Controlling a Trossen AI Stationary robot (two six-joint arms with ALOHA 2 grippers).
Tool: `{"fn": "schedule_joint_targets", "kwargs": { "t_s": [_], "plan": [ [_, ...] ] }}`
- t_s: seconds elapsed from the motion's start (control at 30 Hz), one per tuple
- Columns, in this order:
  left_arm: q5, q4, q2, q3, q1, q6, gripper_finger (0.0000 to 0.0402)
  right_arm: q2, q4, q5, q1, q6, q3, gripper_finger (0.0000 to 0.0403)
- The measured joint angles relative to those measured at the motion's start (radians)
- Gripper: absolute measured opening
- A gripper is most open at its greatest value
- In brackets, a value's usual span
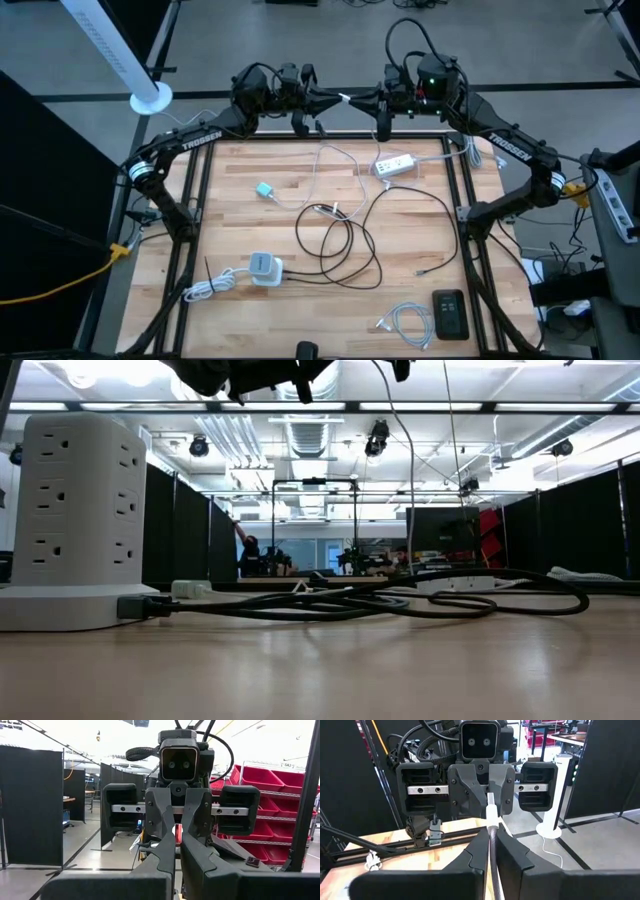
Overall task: Plug in charger cables
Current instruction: Insert the purple charger cable into the top white outlet extension
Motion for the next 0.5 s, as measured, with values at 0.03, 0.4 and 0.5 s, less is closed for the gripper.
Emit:
{"fn": "schedule_joint_targets", "kwargs": {
  "t_s": [0.03, 0.4, 0.5],
  "plan": [
    [-0.001, 0.001, 0.000, 0.000, 0.000, 0.000, 0.0000, -0.001, -0.001, 0.000, 0.000, 0.000, 0.000, 0.0018],
    [-0.006, 0.002, 0.000, 0.000, 0.000, 0.000, 0.0000, 0.002, 0.001, -0.001, 0.000, 0.002, 0.000, 0.0057],
    [-0.006, 0.002, 0.000, 0.000, 0.000, 0.000, 0.0000, 0.002, 0.004, 0.000, 0.000, 0.002, 0.000, 0.0053]
  ]
}}
